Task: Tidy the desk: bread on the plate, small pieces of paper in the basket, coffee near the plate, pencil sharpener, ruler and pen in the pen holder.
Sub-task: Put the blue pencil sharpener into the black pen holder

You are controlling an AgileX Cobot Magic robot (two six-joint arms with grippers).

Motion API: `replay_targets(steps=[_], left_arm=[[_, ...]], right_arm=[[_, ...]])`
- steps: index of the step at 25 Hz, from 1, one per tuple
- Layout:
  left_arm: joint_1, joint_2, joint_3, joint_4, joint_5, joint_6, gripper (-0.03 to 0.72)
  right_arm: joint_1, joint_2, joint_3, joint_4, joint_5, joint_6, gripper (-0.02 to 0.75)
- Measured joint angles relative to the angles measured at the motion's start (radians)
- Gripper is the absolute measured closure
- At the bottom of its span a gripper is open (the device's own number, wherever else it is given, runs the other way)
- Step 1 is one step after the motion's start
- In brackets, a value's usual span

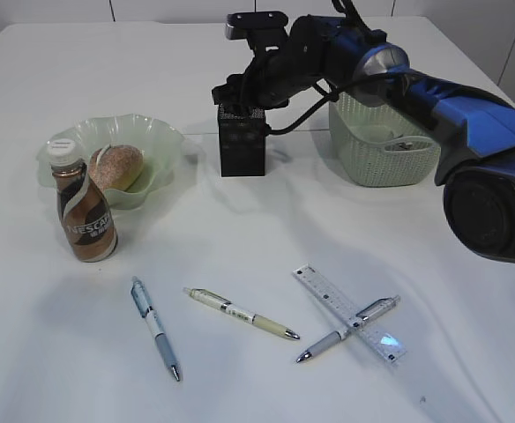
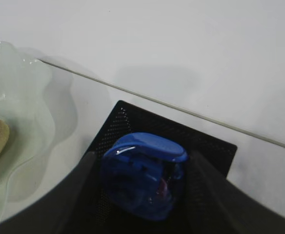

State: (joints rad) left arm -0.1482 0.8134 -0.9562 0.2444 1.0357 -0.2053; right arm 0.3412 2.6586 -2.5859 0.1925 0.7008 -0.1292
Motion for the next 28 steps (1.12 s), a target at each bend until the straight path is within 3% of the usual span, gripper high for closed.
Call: replay_targets(steps=[7, 14, 28], left_arm=[[0.0, 0.0, 0.0, 0.0, -0.002, 0.0, 0.294], [0.0, 0.0, 0.0, 0.0, -0.002, 0.0, 0.294], [0.0, 0.0, 0.0, 0.0, -0.002, 0.0, 0.294]], right_arm=[[0.0, 0.0, 0.0, 0.0, 0.0, -0.012, 0.328], [0.0, 0.0, 0.0, 0.0, 0.0, -0.014, 0.257], [0.0, -0.048, -0.003, 0.002, 0.073, -0.014, 0.247]])
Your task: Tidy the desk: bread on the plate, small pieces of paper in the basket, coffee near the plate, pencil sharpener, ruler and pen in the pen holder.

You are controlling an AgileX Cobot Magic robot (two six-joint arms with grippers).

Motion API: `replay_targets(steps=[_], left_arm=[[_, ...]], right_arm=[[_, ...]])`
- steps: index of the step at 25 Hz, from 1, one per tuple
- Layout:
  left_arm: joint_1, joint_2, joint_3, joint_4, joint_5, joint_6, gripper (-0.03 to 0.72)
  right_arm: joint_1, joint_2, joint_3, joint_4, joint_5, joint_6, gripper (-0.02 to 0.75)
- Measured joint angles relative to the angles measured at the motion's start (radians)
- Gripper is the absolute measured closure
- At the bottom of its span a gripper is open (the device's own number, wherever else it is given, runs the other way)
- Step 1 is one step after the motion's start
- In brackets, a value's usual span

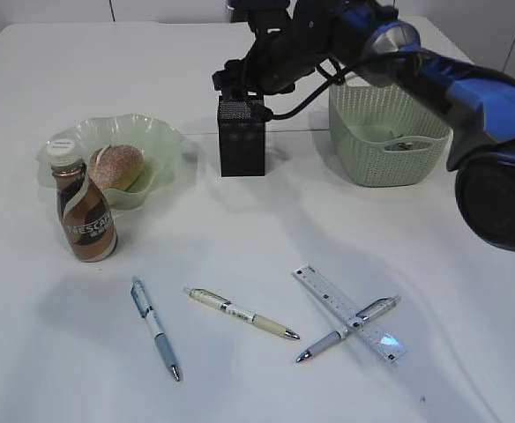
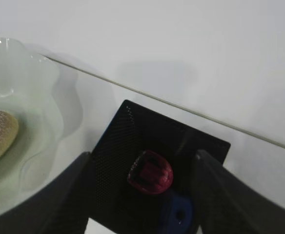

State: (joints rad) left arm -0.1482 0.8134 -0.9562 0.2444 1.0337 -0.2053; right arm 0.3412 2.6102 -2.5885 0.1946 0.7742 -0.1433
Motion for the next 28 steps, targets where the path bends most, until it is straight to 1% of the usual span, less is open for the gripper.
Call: replay_targets(steps=[4, 5, 6, 7, 8, 9, 11, 12, 13, 17, 18, 21, 24, 26, 27, 28], left_arm=[[0.0, 0.0, 0.0, 0.0, 0.0, 0.0, 0.294], [0.0, 0.0, 0.0, 0.0, -0.002, 0.0, 0.294], [0.0, 0.0, 0.0, 0.0, -0.002, 0.0, 0.294], [0.0, 0.0, 0.0, 0.0, -0.002, 0.0, 0.294], [0.0, 0.0, 0.0, 0.0, -0.002, 0.0, 0.294], [0.0, 0.0, 0.0, 0.0, -0.002, 0.0, 0.294], [0.0, 0.0, 0.0, 0.0, -0.004, 0.0, 0.294], [0.0, 0.0, 0.0, 0.0, -0.004, 0.0, 0.294], [0.0, 0.0, 0.0, 0.0, -0.004, 0.0, 0.294], [0.0, 0.0, 0.0, -0.015, -0.004, 0.0, 0.294], [0.0, 0.0, 0.0, -0.023, -0.004, 0.0, 0.294], [0.0, 0.0, -0.002, -0.044, -0.002, 0.0, 0.294], [0.0, 0.0, -0.001, -0.049, -0.002, 0.0, 0.294], [0.0, 0.0, -0.001, -0.049, -0.002, 0.0, 0.294], [0.0, 0.0, -0.001, -0.049, -0.002, 0.0, 0.294], [0.0, 0.0, -0.001, -0.05, -0.002, 0.0, 0.294]], right_arm=[[0.0, 0.0, 0.0, 0.0, 0.0, 0.0, 0.247], [0.0, -0.076, -0.015, -0.002, 0.113, 0.0, 0.247], [0.0, -0.076, -0.015, -0.002, 0.113, 0.0, 0.247], [0.0, -0.105, -0.018, -0.004, 0.173, 0.0, 0.247], [0.0, -0.105, -0.018, -0.005, 0.185, 0.0, 0.247], [0.0, -0.133, -0.018, -0.013, 0.239, 0.0, 0.247], [0.0, -0.133, -0.018, -0.015, 0.239, 0.0, 0.247], [0.0, -0.157, -0.018, -0.022, 0.302, 0.0, 0.247], [0.0, -0.17, -0.018, -0.026, 0.329, 0.0, 0.247], [0.0, -0.219, -0.018, -0.065, 0.423, 0.0, 0.247], [0.0, -0.248, -0.018, -0.09, 0.456, 0.0, 0.247], [0.0, -0.3, -0.018, -0.114, 0.479, 0.0, 0.246], [0.0, -0.386, 0.03, -0.118, 0.481, 0.0, 0.246], [0.0, -0.386, 0.03, -0.118, 0.483, 0.0, 0.246], [0.0, -0.464, 0.115, -0.12, 0.483, 0.0, 0.246], [0.0, -0.477, 0.13, -0.121, 0.483, 0.0, 0.247]])
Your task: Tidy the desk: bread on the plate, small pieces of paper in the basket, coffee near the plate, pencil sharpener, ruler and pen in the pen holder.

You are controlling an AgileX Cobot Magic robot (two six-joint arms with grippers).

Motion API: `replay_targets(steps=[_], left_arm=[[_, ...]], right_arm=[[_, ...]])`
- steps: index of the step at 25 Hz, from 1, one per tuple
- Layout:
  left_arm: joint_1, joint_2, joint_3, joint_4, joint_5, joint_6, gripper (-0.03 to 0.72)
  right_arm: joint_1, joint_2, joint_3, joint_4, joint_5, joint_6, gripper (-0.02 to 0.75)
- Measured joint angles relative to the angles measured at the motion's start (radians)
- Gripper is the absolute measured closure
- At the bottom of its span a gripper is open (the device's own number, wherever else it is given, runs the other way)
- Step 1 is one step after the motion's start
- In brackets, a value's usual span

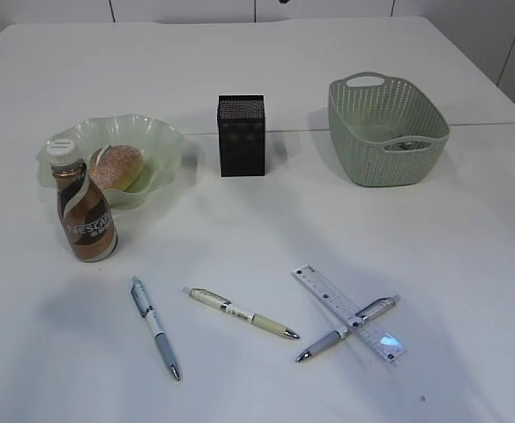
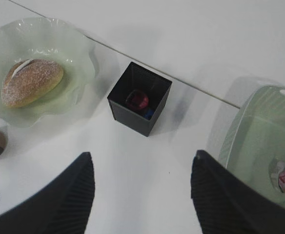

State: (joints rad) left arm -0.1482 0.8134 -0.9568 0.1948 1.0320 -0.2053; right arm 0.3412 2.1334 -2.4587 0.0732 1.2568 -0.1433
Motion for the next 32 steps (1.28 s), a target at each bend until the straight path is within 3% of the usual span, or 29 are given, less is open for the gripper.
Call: replay_targets(steps=[10, 26, 32], left_arm=[[0.0, 0.0, 0.0, -0.002, 0.002, 0.0, 0.294], [0.0, 0.0, 0.0, -0.034, 0.042, 0.0, 0.294], [0.0, 0.0, 0.0, -0.034, 0.042, 0.0, 0.294]], right_arm=[[0.0, -0.125, 0.248, 0.016, 0.002, 0.01, 0.246], [0.004, -0.156, 0.814, 0.067, -0.019, 0.011, 0.246], [0.028, -0.156, 0.905, 0.067, -0.026, 0.008, 0.246]])
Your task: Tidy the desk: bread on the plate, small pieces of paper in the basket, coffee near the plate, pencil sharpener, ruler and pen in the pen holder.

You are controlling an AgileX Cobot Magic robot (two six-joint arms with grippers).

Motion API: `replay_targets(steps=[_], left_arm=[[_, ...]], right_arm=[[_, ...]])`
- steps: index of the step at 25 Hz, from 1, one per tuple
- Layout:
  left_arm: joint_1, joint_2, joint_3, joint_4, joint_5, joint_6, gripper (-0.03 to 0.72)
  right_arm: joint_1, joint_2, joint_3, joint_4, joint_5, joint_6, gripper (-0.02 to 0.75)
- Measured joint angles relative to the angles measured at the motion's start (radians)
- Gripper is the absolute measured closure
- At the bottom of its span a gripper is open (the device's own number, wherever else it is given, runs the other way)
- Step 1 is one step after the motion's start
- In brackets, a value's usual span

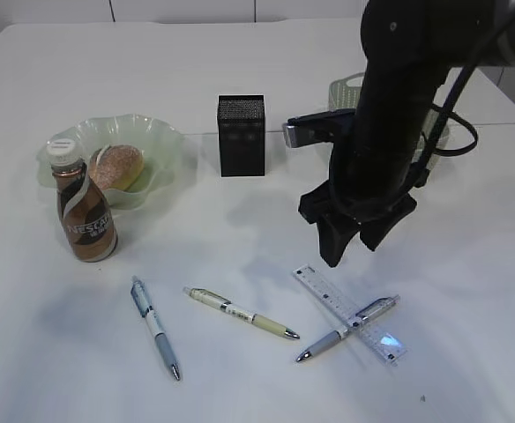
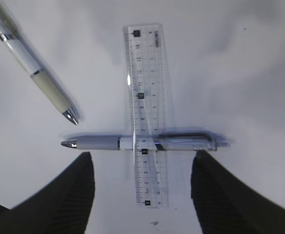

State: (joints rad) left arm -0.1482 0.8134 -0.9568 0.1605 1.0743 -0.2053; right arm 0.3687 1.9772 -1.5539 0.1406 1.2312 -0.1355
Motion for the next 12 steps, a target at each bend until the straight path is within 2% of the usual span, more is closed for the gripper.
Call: replay_targets(steps=[12], left_arm=[[0.0, 0.0, 0.0, 0.0, -0.017, 0.0, 0.295]], right_arm=[[0.009, -0.001, 0.014, 0.0, -0.009, -0.002, 0.246]])
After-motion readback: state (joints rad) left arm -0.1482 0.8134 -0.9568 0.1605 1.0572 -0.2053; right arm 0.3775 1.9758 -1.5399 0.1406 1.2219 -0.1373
